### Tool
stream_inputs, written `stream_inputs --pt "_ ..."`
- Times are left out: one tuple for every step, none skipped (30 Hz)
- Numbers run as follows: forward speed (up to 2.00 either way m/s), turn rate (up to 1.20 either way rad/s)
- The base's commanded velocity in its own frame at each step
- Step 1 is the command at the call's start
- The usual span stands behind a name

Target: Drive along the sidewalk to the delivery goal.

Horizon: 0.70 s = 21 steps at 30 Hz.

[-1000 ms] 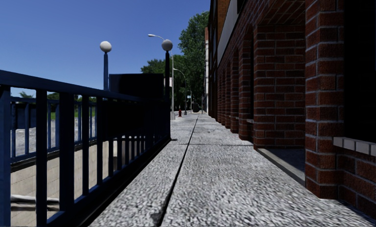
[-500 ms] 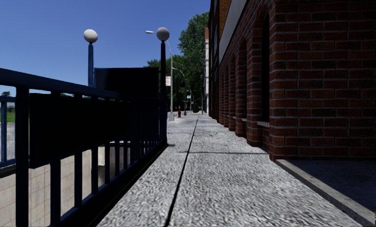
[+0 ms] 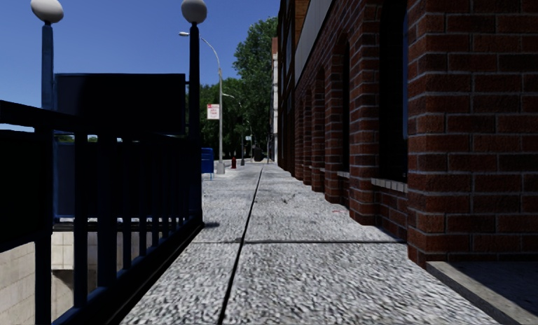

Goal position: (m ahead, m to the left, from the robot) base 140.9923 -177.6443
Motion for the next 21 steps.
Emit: stream_inputs --pt "2.00 0.00" --pt "2.00 0.00" --pt "2.00 0.00" --pt "2.00 0.00" --pt "2.00 0.00" --pt "2.00 0.00" --pt "2.00 0.00" --pt "2.00 0.00" --pt "2.00 0.00" --pt "2.00 0.00" --pt "2.00 0.00" --pt "2.00 0.00" --pt "2.00 0.00" --pt "2.00 0.00" --pt "2.00 0.00" --pt "2.00 0.00" --pt "2.00 0.00" --pt "2.00 0.00" --pt "2.00 0.00" --pt "2.00 0.00" --pt "2.00 0.00"
